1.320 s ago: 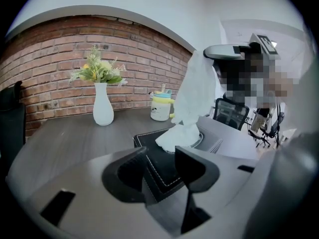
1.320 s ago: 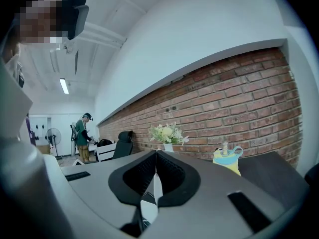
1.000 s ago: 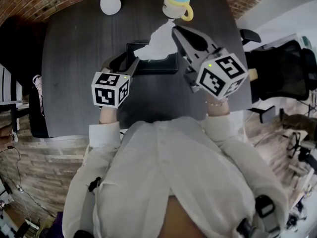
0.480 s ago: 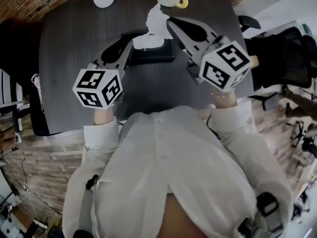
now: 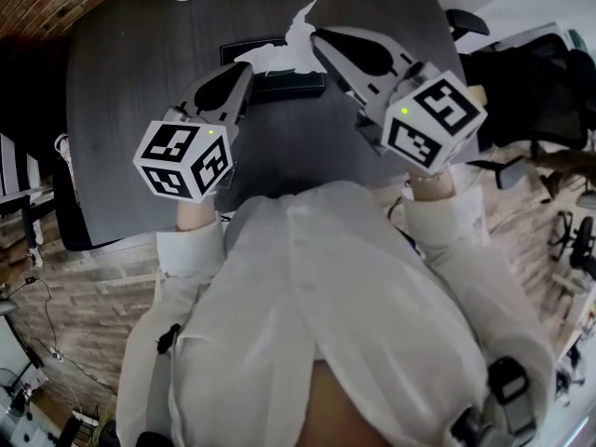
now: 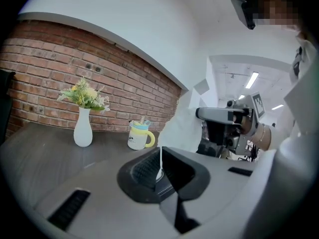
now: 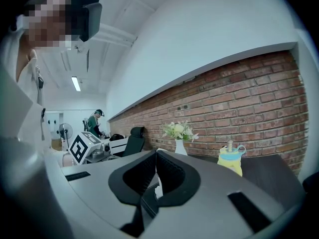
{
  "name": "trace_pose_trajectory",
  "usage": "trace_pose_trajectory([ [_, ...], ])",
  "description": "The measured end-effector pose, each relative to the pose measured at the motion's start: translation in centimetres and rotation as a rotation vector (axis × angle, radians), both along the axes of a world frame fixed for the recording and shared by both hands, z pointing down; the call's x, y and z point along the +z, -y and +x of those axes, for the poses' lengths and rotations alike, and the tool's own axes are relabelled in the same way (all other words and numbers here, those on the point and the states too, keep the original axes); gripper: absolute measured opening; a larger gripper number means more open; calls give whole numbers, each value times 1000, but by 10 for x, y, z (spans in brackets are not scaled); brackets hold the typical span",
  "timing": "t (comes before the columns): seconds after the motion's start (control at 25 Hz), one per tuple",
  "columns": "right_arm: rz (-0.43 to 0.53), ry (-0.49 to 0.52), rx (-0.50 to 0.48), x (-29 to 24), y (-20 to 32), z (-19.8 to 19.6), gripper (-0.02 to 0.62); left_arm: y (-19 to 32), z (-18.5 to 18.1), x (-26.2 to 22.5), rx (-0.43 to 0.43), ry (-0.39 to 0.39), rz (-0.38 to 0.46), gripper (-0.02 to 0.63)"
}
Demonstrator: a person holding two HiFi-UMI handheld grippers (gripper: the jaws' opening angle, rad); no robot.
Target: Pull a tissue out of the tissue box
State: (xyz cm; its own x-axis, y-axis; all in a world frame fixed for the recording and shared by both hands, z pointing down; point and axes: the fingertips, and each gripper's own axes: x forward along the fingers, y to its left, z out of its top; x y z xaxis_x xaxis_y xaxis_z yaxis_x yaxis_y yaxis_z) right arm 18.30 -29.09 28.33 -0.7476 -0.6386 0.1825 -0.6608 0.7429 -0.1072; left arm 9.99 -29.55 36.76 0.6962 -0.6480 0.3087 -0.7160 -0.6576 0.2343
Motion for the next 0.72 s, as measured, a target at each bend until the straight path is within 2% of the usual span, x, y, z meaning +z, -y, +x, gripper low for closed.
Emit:
trace_pose_trajectory([
  [0.16, -9, -9, -4, 2, -3, -1, 5, -2, 3, 4, 7, 3, -15, 6],
  [0.48, -12, -64, -98, 5, -17, -23, 5, -4, -6, 10, 3, 10, -18, 6],
  [0.72, -16, -102, -116, 7, -20, -31, 5, -6, -12, 13, -4, 11, -28, 6],
])
